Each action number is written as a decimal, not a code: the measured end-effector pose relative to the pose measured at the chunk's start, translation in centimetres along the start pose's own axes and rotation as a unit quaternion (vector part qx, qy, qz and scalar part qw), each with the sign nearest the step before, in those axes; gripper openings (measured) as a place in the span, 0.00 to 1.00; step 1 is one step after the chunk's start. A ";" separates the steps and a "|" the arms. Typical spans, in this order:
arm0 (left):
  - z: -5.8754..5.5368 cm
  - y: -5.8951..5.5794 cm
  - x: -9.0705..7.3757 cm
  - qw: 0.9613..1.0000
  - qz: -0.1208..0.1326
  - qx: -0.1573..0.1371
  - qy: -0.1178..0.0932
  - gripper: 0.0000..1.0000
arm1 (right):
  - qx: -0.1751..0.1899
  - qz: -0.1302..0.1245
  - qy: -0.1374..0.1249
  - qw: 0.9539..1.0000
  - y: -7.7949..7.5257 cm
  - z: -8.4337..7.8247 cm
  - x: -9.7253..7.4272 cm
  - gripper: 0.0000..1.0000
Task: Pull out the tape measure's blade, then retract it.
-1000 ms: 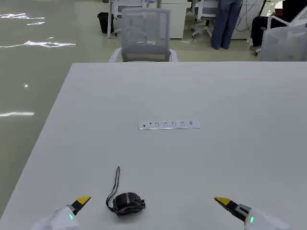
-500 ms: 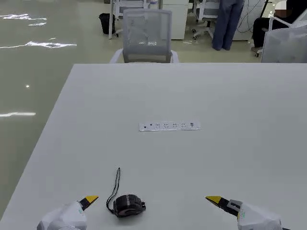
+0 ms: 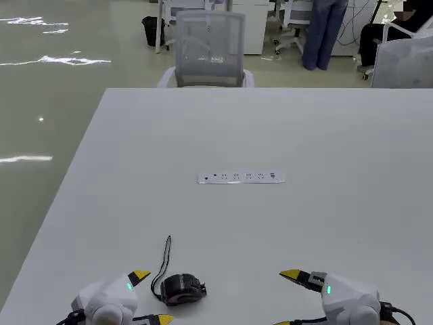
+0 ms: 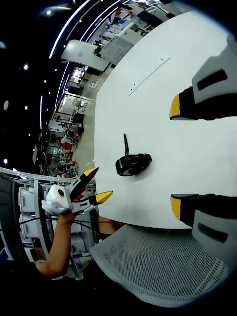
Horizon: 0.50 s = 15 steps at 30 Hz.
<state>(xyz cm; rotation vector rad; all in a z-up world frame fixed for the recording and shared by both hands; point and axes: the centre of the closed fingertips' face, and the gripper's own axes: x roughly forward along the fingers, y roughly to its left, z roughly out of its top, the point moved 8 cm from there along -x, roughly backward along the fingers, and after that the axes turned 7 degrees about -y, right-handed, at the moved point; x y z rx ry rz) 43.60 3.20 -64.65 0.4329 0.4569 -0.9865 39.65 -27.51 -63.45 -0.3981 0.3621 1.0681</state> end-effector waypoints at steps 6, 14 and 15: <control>-0.4 0.0 1.0 1.000 -0.007 0.003 0.009 0.55 | -0.007 0.014 0.006 1.000 -0.7 0.0 0.8 0.59; -0.8 0.4 2.0 0.999 -0.021 0.017 0.026 0.51 | -0.022 0.036 0.017 0.999 -1.0 0.0 2.2 0.56; -0.8 0.5 2.0 0.999 -0.022 0.018 0.027 0.51 | -0.023 0.037 0.017 0.999 -1.1 0.0 2.3 0.56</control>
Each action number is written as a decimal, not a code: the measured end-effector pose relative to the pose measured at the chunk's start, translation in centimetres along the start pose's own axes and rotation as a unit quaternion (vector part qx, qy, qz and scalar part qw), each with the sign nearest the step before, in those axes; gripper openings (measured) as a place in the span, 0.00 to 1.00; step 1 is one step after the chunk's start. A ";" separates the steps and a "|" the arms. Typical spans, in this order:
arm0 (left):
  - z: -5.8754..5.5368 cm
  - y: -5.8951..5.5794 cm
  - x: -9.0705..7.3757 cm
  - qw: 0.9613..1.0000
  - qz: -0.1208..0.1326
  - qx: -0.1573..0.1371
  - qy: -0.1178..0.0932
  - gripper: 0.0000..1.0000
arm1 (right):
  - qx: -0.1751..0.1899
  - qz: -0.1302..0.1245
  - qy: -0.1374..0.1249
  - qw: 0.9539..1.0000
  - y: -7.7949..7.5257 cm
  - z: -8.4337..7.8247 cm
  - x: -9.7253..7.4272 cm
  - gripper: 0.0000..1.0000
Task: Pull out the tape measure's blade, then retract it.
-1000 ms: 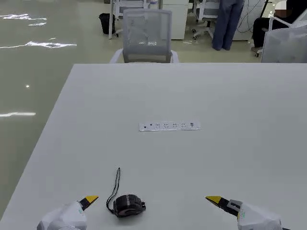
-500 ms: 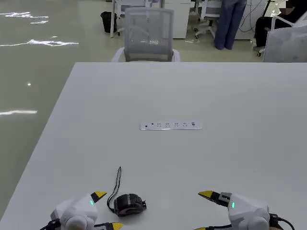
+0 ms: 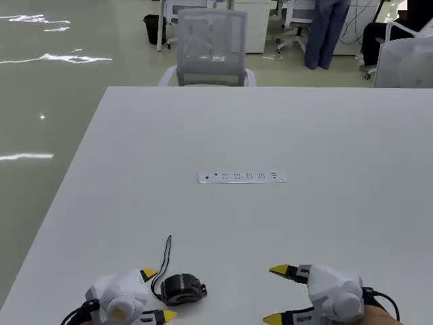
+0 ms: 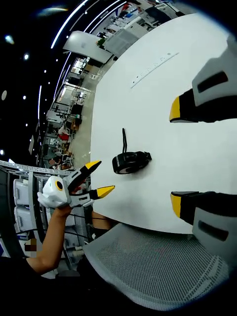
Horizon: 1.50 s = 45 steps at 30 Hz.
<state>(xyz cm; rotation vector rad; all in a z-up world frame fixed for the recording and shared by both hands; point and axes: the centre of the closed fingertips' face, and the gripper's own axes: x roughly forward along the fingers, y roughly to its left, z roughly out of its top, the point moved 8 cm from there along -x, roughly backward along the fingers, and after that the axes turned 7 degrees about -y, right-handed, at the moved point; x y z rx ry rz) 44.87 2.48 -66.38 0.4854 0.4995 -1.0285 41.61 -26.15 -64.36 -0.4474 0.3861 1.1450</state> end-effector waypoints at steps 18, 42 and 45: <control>-0.6 1.1 2.2 0.997 -0.038 0.050 0.042 0.44 | -0.018 0.033 0.015 0.999 -1.3 0.2 2.8 0.51; -1.3 1.4 4.5 0.985 -0.097 0.113 0.085 0.31 | -0.035 0.078 0.038 0.996 -2.4 0.3 8.6 0.42; -1.2 1.5 4.7 0.985 -0.098 0.117 0.082 0.30 | -0.037 0.084 0.038 0.995 -2.5 0.5 9.3 0.42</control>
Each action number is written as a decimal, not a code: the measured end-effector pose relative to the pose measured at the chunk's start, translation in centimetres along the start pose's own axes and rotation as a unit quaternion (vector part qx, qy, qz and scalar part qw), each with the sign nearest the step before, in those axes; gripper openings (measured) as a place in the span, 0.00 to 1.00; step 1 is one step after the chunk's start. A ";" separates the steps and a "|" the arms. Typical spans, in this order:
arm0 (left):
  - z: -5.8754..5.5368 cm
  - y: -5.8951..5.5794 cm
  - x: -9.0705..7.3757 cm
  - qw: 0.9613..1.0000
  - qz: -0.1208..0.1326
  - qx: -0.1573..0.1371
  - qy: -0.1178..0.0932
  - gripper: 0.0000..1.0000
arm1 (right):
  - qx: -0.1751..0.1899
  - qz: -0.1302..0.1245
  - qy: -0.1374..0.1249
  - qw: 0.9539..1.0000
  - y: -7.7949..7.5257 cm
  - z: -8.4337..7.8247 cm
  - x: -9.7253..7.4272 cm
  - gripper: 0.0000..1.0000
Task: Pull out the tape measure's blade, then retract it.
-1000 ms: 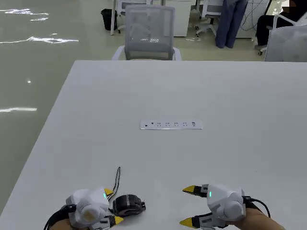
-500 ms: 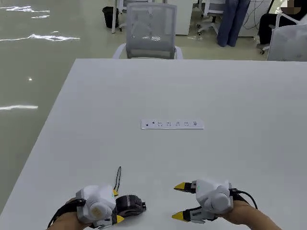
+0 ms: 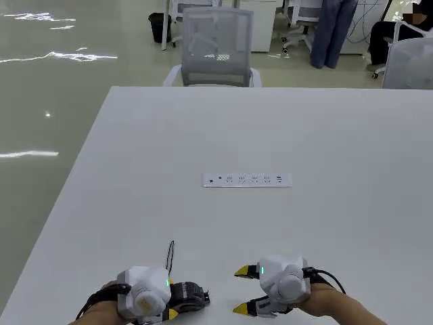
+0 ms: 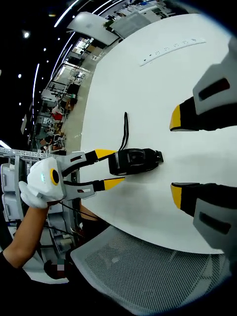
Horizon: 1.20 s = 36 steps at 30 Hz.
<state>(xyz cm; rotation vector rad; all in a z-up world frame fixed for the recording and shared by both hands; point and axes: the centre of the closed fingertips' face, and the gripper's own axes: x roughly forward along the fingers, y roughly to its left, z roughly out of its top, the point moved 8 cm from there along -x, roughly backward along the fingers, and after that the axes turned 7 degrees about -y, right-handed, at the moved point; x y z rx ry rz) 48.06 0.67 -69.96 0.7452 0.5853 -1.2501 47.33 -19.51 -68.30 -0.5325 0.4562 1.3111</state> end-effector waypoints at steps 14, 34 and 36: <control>-0.2 0.2 0.2 1.000 -0.004 0.009 0.005 0.26 | -0.001 0.026 0.011 1.000 -0.4 -0.5 3.4 0.36; -0.2 0.4 0.0 1.000 -0.020 0.010 0.005 0.24 | -0.018 0.065 0.033 0.997 -0.1 -1.0 7.5 0.23; -0.2 0.4 0.0 1.000 -0.020 0.010 0.004 0.24 | -0.026 0.067 0.038 0.997 0.2 -1.0 7.7 0.21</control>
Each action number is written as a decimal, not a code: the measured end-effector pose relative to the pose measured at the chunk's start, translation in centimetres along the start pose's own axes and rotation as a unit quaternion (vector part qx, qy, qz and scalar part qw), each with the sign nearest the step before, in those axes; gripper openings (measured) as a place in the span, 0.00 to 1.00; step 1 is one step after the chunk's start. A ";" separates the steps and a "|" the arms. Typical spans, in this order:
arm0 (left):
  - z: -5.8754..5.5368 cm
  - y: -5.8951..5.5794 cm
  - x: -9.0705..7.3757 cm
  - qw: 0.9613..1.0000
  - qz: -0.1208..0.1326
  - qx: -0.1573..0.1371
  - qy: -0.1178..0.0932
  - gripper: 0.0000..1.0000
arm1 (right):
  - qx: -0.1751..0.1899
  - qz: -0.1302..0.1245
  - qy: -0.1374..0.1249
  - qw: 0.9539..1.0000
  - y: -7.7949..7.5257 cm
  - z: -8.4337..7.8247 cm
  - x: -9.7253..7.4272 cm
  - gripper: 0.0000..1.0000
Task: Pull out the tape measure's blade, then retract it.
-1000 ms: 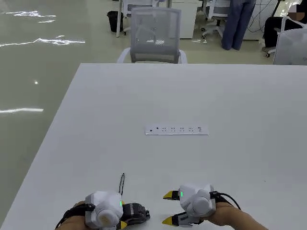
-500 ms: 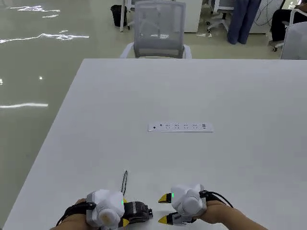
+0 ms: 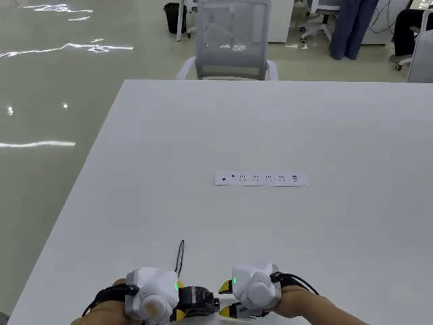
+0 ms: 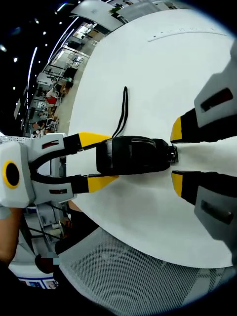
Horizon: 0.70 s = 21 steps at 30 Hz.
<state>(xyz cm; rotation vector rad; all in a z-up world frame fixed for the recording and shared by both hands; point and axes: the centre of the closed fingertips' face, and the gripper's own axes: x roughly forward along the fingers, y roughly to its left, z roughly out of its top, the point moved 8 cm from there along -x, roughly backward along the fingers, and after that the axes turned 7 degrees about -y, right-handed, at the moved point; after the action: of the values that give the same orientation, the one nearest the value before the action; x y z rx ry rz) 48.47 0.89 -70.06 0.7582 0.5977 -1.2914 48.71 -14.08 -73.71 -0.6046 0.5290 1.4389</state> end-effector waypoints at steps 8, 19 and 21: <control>0.0 0.0 0.1 1.000 -0.004 0.002 -0.001 0.24 | -0.008 0.004 0.011 1.000 -0.1 -0.4 0.8 0.19; -0.1 0.2 0.2 1.000 -0.010 0.005 -0.004 0.23 | -0.012 0.004 0.015 1.000 -0.3 -0.7 1.4 0.15; -0.2 0.2 0.2 1.000 -0.011 0.009 -0.005 0.23 | -0.003 0.003 0.009 1.000 -0.3 -0.8 1.4 0.15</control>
<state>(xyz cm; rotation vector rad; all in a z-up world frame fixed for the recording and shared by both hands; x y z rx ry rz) 48.68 0.91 -70.27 0.7602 0.5894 -1.3222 49.09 -13.55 -75.18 -0.6229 0.5416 1.4433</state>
